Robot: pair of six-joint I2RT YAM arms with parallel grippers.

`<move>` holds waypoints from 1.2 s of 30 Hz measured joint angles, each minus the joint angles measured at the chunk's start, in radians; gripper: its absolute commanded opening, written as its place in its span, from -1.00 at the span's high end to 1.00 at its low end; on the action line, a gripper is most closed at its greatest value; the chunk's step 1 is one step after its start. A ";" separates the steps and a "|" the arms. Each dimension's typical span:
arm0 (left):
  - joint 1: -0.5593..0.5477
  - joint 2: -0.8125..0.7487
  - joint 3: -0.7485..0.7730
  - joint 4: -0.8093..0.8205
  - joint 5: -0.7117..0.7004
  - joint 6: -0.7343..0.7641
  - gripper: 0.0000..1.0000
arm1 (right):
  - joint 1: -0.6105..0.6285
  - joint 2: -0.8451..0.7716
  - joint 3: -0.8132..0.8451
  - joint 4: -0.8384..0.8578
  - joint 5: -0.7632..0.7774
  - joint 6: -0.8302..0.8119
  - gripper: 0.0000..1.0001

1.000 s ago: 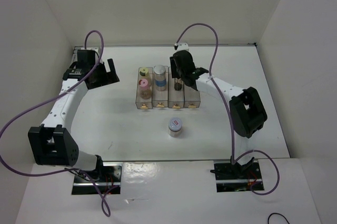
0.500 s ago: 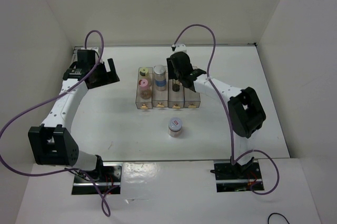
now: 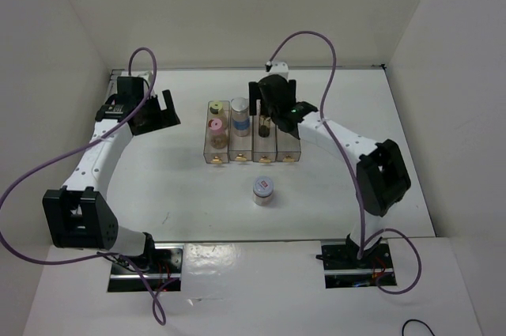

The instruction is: Organize the condiment bottles

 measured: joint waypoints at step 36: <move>0.000 -0.116 -0.169 0.007 0.018 -0.034 -1.00 | 0.260 -0.468 -0.440 -0.288 -0.248 0.257 -0.97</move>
